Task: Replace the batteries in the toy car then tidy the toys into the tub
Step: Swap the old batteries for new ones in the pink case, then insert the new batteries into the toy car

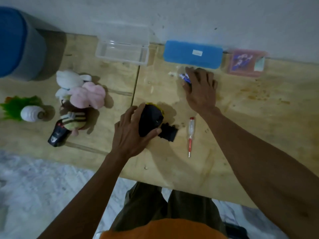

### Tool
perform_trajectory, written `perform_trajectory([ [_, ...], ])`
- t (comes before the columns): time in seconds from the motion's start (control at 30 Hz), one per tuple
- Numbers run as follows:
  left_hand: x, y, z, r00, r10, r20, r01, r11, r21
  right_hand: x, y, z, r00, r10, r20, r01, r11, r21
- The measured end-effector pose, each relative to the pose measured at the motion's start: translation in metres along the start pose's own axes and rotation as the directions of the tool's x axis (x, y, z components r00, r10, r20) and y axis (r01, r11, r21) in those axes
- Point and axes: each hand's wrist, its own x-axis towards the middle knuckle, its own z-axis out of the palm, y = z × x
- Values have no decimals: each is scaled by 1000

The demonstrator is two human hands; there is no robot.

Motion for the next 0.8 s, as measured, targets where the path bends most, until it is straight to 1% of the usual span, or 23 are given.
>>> perform_trajectory([
  [0.07, 3, -5, 3, 999, 40, 18, -40, 999, 6, 3, -2, 6, 999, -48, -5, 48, 999, 13],
  [0.13, 4, -9, 4, 998, 53, 22, -53, 999, 0, 4, -5, 11, 996, -82, -40, 83, 996, 14],
  [0.23, 1, -11, 6, 1000, 9, 23, -8, 999, -53, 7, -5, 17, 983, -142, -112, 138, 990, -39],
  [0.33, -3, -9, 8, 1000, -18, 6, 18, 997, -80, 13, -6, 16, 953, -262, -152, 247, 963, -111],
  [0.47, -7, -6, 13, 998, -61, -26, 58, 995, -78, 15, -5, 18, 917, -380, -124, 354, 916, -190],
  [0.6, -7, -2, 13, 997, -73, 8, 74, 994, -85, 18, -4, 19, 896, -438, -78, 400, 869, -291],
  [0.63, -7, -2, 12, 997, -69, 30, 71, 993, -92, 19, -6, 17, 897, -439, -59, 412, 876, -252],
  [0.67, -7, -2, 10, 997, -62, 53, 67, 993, -100, 19, -9, 13, 917, -398, -14, 391, 907, -156],
  [0.7, -7, -3, 9, 996, -54, 73, 61, 993, -106, 19, -13, 6, 951, -304, 55, 305, 952, -9],
  [0.73, -7, -3, 8, 995, -41, 89, 51, 993, -107, 18, -19, -1, 979, -162, 124, 141, 977, 159],
  [0.77, -7, -4, 8, 994, -34, 104, 45, 993, -105, 15, -25, -9, 986, -22, 164, -33, 944, 328],
  [0.8, -7, -4, 8, 992, -33, 120, 45, 994, -102, 10, -32, -17, 978, 94, 189, -177, 852, 492],
])
